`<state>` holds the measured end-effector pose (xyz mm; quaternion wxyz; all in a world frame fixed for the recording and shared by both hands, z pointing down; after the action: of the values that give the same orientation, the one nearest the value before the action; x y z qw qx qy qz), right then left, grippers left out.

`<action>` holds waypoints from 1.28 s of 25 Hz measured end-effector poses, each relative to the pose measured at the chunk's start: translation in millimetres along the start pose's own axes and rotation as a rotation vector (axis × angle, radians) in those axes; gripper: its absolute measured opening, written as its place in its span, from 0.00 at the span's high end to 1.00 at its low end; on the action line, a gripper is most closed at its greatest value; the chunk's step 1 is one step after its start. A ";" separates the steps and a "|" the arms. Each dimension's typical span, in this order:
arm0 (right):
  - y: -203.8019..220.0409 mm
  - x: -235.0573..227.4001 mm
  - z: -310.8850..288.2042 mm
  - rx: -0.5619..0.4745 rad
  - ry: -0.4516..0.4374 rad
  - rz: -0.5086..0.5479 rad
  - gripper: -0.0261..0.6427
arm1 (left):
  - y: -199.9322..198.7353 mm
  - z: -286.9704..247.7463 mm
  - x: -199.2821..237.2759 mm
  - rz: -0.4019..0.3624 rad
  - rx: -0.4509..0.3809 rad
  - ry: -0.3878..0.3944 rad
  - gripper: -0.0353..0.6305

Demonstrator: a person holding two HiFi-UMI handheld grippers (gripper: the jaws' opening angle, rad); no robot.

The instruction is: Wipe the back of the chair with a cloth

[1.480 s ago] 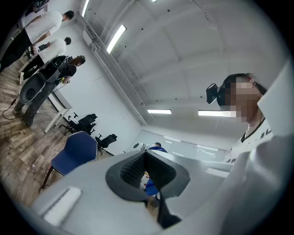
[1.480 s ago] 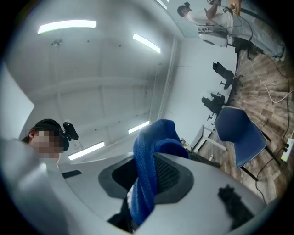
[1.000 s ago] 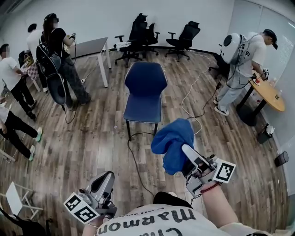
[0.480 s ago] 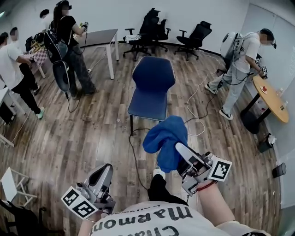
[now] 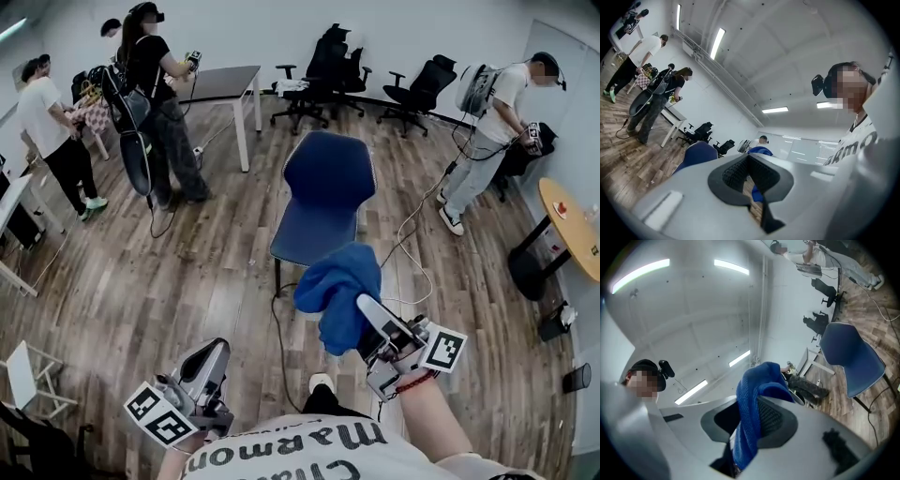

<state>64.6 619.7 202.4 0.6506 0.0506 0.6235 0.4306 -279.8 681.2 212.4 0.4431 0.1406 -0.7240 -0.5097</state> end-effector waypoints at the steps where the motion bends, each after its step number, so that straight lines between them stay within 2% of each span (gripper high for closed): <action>1: -12.0 -7.7 0.1 -0.002 0.000 0.002 0.82 | -4.0 -12.7 3.4 0.000 0.001 0.001 0.94; 9: -112.2 -59.8 -1.8 -0.014 -0.007 0.051 0.82 | -45.9 -106.4 33.9 -0.015 -0.041 0.002 0.94; 17: -175.9 -110.2 -4.9 0.007 -0.024 0.076 0.82 | -59.7 -177.2 56.0 -0.016 -0.069 0.004 0.93; 24: -197.3 -138.3 -0.7 0.018 -0.023 0.064 0.82 | -61.4 -211.0 68.5 -0.010 -0.071 -0.003 0.93; 32: -206.8 -155.9 20.4 -0.020 0.009 0.050 0.82 | -54.5 -246.8 68.7 0.060 -0.036 0.000 0.94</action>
<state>207.9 403.0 201.9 0.6373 0.0579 0.6207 0.4530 -138.6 460.8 221.3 0.4607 0.1107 -0.7186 -0.5091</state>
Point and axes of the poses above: the fingertips, and each gripper's own axes: z backward along the fingers, x to its left, y out of its underside, the point moved 8 cm from there along z, backward along the fingers, and after that the axes turned 14 degrees about x, right-handed, at the moved point
